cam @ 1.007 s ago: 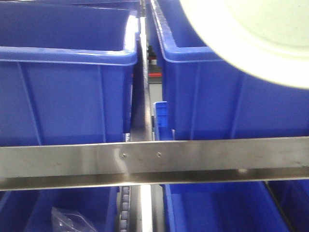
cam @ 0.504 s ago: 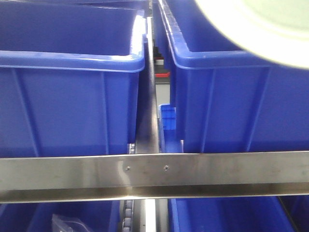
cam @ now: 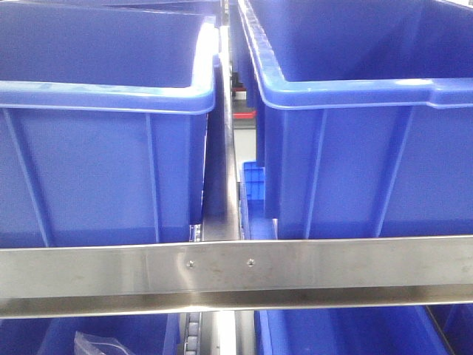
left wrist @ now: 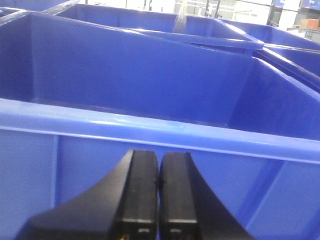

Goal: Place green plate on second shelf with right arm

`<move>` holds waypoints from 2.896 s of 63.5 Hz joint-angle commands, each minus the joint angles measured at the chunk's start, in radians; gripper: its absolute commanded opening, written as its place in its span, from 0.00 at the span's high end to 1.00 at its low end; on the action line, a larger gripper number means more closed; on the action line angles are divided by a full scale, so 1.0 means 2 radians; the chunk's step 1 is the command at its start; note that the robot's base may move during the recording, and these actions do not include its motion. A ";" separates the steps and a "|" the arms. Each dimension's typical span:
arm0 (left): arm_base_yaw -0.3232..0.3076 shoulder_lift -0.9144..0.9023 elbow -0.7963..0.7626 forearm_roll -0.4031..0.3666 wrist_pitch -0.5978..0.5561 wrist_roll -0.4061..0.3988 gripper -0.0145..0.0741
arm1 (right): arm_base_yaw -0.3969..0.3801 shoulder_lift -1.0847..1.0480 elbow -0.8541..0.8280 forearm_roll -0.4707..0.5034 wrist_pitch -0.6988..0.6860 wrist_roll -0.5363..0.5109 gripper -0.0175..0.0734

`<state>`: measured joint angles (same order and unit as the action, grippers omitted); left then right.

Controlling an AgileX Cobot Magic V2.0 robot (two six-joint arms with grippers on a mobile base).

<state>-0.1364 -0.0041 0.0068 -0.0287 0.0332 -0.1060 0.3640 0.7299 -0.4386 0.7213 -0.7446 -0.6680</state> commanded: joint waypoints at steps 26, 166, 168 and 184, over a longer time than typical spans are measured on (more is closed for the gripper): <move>-0.002 -0.008 0.020 -0.004 -0.045 -0.002 0.69 | -0.049 0.264 -0.194 0.044 0.022 -0.087 0.72; -0.002 -0.008 0.020 -0.004 -0.045 -0.002 0.69 | -0.155 -0.380 0.193 0.194 0.451 -0.086 0.75; -0.002 -0.008 0.020 -0.004 -0.045 -0.002 0.69 | -0.155 -0.380 0.212 0.218 0.434 -0.086 0.75; -0.002 -0.008 0.020 -0.004 -0.045 -0.002 0.69 | -0.155 -0.379 0.223 0.211 0.404 -0.185 0.75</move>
<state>-0.1364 -0.0041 0.0068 -0.0287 0.0331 -0.1060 0.0552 -0.0123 0.0264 1.1261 0.1177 -0.9883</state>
